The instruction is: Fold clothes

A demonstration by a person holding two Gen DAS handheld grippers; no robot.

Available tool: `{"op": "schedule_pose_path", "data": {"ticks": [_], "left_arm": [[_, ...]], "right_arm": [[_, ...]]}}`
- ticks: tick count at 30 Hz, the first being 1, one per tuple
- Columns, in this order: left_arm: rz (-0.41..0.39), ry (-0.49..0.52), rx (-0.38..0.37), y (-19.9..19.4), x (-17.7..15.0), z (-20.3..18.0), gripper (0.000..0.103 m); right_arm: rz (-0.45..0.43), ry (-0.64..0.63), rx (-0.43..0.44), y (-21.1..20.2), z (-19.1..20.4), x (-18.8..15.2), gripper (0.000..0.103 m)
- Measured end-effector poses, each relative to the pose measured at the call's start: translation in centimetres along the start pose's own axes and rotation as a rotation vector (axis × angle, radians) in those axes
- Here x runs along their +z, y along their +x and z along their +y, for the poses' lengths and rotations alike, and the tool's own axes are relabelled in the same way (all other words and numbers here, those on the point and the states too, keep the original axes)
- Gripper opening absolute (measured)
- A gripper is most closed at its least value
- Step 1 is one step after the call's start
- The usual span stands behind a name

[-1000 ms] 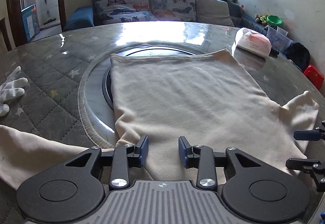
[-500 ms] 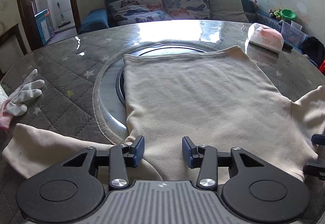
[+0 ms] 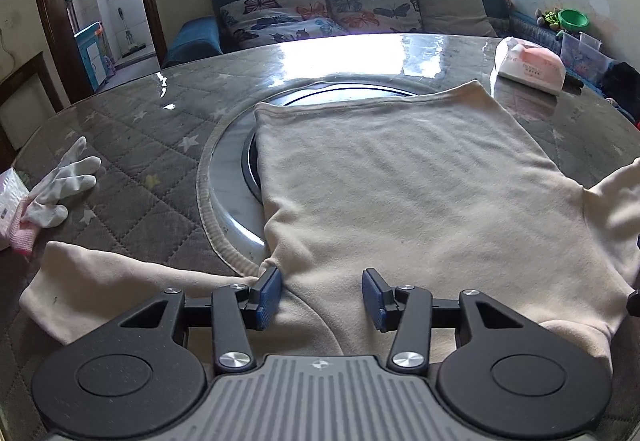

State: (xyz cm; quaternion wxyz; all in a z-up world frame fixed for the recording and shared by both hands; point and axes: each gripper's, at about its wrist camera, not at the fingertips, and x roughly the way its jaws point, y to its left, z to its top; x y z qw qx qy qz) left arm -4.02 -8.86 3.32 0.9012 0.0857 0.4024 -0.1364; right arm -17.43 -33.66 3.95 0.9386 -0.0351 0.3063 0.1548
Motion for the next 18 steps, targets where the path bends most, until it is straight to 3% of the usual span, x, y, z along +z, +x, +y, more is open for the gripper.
{"op": "schedule_pose_path", "data": {"ticks": [18], "left_arm": [[-0.012, -0.02, -0.009, 0.01, 0.17, 0.63, 0.049]], "right_arm": [[-0.002, -0.026, 0.01, 0.79, 0.93, 0.8, 0.067]]}}
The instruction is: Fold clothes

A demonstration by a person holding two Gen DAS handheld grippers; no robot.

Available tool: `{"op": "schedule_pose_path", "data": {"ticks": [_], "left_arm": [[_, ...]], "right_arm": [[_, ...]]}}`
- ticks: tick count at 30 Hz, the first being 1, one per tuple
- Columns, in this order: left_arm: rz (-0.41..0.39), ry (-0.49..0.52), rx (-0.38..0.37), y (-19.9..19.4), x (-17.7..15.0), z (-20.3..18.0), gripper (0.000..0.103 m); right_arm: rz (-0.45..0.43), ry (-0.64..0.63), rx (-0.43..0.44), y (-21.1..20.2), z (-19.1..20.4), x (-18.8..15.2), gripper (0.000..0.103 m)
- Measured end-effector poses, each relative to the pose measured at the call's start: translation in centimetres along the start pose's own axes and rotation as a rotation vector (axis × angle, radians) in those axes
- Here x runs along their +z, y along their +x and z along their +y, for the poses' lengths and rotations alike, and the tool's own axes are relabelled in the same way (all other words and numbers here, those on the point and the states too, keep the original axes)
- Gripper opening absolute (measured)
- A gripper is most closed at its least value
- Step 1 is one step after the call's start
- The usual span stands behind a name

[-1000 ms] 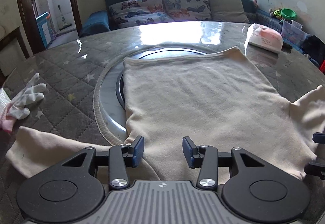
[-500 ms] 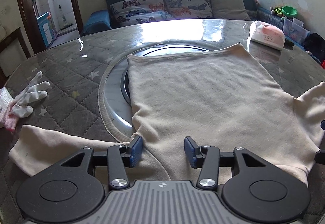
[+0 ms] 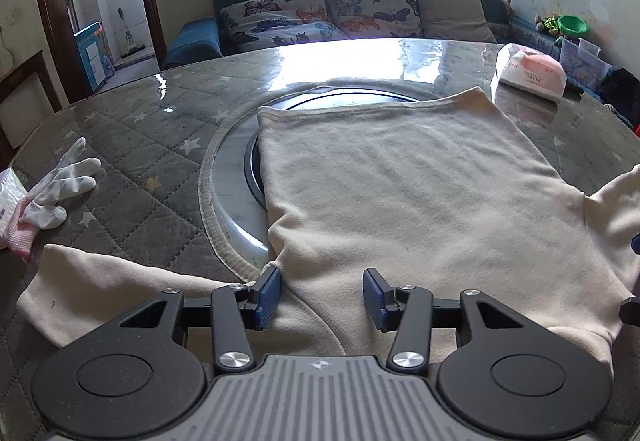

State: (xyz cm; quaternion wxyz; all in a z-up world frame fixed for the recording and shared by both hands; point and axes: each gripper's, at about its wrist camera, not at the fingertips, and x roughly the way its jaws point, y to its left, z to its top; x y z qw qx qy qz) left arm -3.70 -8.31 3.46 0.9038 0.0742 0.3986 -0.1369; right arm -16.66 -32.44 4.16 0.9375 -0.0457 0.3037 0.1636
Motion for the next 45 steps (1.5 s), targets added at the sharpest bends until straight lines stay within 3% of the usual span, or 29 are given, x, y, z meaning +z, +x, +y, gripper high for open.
{"op": "schedule_pose_path", "data": {"ticks": [22, 31, 45], "left_arm": [[-0.034, -0.005, 0.029, -0.5, 0.7, 0.4, 0.051], [-0.024, 0.026, -0.031, 0.0, 0.7, -1.2, 0.051], [-0.007, 0.02, -0.043, 1.0, 0.3, -0.6, 0.051]], "right_arm": [[-0.007, -0.014, 0.003, 0.3, 0.4, 0.6, 0.068], [-0.007, -0.022, 0.002, 0.6, 0.6, 0.8, 0.069], [0.002, -0.019, 0.013, 1.5, 0.4, 1.2, 0.07]]}}
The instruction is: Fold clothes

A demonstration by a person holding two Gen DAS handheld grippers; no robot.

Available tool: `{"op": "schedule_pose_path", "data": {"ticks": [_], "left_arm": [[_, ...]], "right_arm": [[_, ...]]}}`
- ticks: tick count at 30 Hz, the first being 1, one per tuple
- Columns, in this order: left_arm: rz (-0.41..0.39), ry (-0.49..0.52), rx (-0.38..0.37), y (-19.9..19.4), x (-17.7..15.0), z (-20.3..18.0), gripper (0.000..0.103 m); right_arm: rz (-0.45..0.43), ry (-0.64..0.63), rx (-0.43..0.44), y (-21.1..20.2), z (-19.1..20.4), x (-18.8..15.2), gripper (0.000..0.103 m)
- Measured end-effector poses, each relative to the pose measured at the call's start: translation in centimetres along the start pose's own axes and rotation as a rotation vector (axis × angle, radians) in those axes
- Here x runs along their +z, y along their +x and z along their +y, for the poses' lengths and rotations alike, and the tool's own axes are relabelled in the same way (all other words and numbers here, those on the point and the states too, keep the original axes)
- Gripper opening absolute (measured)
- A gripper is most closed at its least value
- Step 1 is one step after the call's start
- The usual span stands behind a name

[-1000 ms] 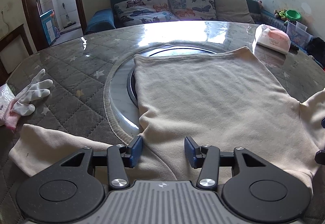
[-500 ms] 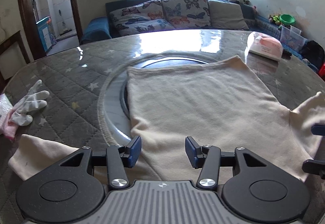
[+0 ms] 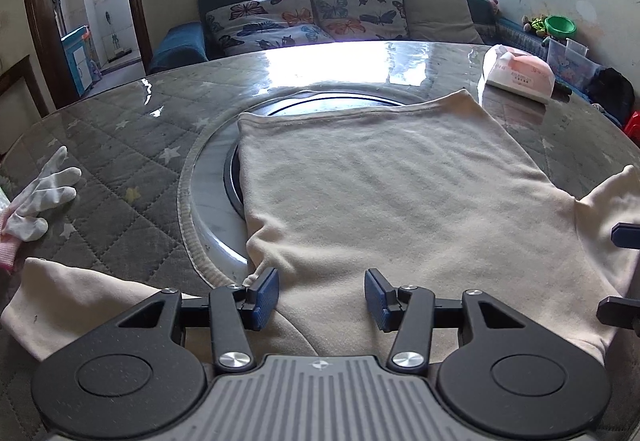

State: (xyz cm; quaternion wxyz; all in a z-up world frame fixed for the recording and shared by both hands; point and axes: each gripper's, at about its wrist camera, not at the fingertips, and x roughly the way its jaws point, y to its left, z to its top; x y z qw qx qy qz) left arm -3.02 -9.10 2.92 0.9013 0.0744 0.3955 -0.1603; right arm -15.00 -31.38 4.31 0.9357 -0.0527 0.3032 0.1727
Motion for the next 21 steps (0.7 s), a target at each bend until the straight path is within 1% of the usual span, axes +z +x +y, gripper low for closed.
{"op": "schedule_pose_path", "data": {"ticks": [9, 16, 21], "left_arm": [[-0.023, -0.039, -0.04, -0.4, -0.3, 1.0, 0.052], [-0.037, -0.057, -0.074, -0.9, -0.1, 1.6, 0.052], [-0.071, -0.065, -0.088, -1.4, 0.7, 2.1, 0.055]], "right_arm": [[0.007, 0.027, -0.003, 1.1, -1.2, 1.4, 0.07], [0.051, 0.034, -0.024, 3.4, -2.9, 2.6, 0.07], [0.083, 0.027, -0.04, 5.2, -4.0, 3.8, 0.07]]}}
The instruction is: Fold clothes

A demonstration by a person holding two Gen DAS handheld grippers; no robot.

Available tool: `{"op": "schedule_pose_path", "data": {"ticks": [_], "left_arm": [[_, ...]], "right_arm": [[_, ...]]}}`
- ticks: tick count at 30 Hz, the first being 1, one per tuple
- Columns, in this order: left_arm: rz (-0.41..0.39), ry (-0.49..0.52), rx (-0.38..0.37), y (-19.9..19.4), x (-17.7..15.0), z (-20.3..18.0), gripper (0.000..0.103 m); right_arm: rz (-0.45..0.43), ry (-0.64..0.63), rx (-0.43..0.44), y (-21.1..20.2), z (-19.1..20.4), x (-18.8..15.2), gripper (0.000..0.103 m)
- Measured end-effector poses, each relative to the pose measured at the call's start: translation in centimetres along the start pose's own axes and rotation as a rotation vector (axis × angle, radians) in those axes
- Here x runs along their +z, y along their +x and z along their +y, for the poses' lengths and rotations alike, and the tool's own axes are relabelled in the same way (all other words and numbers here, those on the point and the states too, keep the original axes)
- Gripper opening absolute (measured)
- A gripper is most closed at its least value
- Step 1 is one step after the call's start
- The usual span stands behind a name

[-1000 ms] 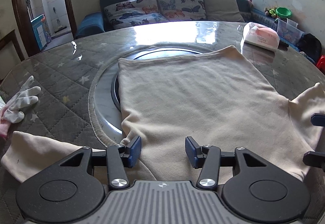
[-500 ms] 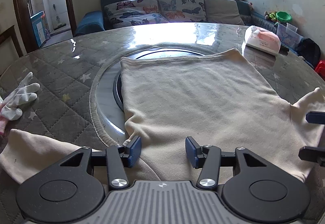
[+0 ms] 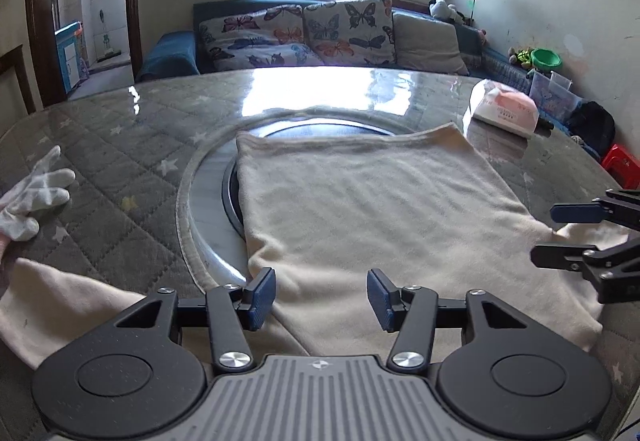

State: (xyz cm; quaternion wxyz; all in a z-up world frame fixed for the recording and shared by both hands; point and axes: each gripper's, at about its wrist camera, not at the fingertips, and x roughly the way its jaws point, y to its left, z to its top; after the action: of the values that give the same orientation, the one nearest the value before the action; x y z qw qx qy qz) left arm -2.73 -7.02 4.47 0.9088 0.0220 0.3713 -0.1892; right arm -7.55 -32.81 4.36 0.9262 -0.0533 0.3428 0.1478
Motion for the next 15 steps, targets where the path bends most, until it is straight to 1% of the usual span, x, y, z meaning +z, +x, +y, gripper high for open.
{"op": "schedule_pose_path", "data": {"ticks": [3, 6, 9, 11, 15], "left_arm": [[0.001, -0.023, -0.035, 0.5, 0.8, 0.5, 0.055], [0.029, -0.024, -0.051, 1.8, 1.5, 0.9, 0.055], [0.045, 0.0, -0.04, 3.4, 2.2, 1.1, 0.055], [0.06, -0.002, -0.042, 4.6, 2.8, 1.4, 0.055], [0.087, 0.003, -0.044, 6.8, 3.8, 2.1, 0.055]], "right_arm": [[0.015, -0.02, 0.002, 1.6, -0.4, 1.4, 0.069], [0.032, -0.033, 0.004, 3.3, -0.8, 2.3, 0.069], [0.063, 0.016, 0.013, 5.1, -2.2, 2.9, 0.069], [0.077, 0.044, 0.013, 6.1, -3.1, 3.1, 0.069], [0.102, 0.033, -0.007, 7.7, -4.1, 3.5, 0.069]]}}
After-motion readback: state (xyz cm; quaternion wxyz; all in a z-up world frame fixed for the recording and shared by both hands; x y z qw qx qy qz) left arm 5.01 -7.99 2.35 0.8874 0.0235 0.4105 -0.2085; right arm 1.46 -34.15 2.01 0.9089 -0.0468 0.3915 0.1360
